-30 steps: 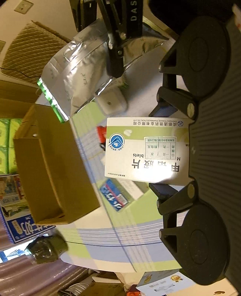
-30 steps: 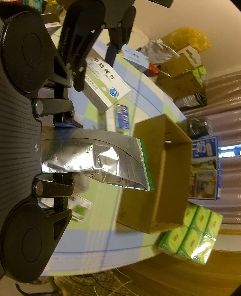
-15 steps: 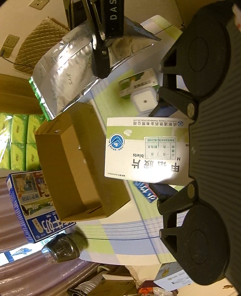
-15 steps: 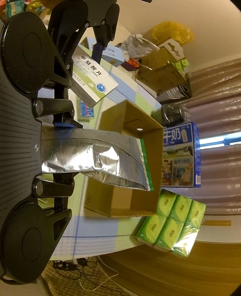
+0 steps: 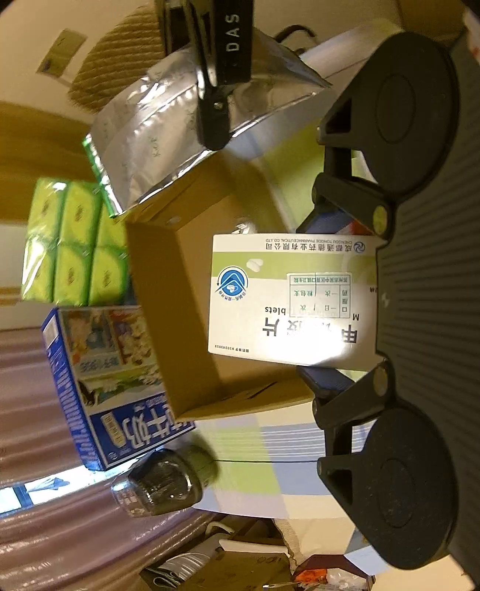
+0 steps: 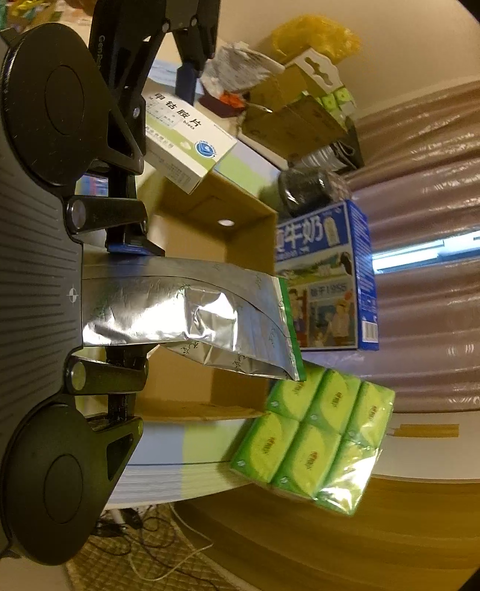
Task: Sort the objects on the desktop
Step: 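Lift both items over the cardboard box and open both grippers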
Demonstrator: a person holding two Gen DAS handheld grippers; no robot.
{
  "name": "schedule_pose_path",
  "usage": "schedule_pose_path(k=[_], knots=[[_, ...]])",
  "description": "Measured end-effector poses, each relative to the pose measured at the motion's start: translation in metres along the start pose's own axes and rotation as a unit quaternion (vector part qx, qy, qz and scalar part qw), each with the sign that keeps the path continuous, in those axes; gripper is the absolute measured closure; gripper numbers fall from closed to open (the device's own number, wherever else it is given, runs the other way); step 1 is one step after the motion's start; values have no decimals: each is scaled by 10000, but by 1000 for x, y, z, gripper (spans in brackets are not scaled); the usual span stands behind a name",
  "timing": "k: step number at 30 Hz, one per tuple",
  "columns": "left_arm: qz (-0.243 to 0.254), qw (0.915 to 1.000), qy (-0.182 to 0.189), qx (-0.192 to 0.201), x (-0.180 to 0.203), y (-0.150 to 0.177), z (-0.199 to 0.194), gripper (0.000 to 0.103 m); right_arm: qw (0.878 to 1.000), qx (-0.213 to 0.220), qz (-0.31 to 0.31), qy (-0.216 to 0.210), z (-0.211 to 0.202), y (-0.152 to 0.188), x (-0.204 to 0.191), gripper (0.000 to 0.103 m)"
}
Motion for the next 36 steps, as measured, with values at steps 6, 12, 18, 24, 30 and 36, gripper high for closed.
schedule_pose_path(k=[6, 12, 18, 24, 30, 36], knots=[[-347, 9993, 64, 99, -22, -34, 37, 35, 9998, 107, 180, 79, 41, -31, 15, 66], [-556, 9984, 60, 108, -40, -53, 73, 35, 9994, 50, 330, 47, 78, -42, 27, 66], [-633, 9979, 104, 69, -47, -61, 101, 35, 9992, -18, 391, 48, 104, -43, 32, 66], [-898, 9959, 54, 47, -58, -60, 122, 29, 9986, -136, 504, -42, 124, -39, 35, 66], [-1015, 9947, -18, 160, -71, -54, 117, 29, 9980, -173, 602, -79, 138, -36, 33, 66], [-947, 9952, -23, 230, -74, -46, 107, 25, 9971, 136, 735, -157, 132, -38, 35, 47]])
Point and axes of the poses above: each gripper's, at about its wrist camera, not at the fingertips, and z roughly the way its jaws point, x to its right, y to its underside, the point moved 5 cm from there along z, roughly the way its jaws point, and after that the axes turned 1 degree about -x, right-handed, at the moved point
